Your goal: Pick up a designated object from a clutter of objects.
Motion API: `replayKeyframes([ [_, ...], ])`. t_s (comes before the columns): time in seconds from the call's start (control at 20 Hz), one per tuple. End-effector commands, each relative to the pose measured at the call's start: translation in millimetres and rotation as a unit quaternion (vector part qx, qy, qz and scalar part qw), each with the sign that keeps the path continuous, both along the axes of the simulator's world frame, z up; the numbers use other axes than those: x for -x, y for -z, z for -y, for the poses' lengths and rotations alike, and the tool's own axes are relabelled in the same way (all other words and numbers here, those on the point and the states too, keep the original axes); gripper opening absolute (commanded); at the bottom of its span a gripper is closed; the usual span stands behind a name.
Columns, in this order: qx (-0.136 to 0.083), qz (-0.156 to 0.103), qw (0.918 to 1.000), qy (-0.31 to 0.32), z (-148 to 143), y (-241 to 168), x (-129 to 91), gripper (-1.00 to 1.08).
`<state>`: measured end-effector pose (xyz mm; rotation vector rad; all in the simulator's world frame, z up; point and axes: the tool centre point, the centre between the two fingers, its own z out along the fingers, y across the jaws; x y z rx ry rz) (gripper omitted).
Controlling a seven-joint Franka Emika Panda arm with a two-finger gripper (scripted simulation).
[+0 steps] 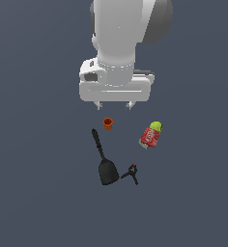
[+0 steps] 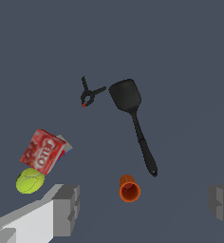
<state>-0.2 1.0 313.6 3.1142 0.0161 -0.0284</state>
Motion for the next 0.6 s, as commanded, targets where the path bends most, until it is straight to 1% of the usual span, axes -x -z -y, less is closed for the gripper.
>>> replayKeyframes([
  [0.0,0.000,-0.001,1.0000,-0.006,2,8,-3,1.00],
  [0.3,-0.002,0.000,0.9994,-0.035,12,40,-13,1.00],
  [0.55,-0.004,0.000,0.9973,-0.073,26,84,-23,1.00],
])
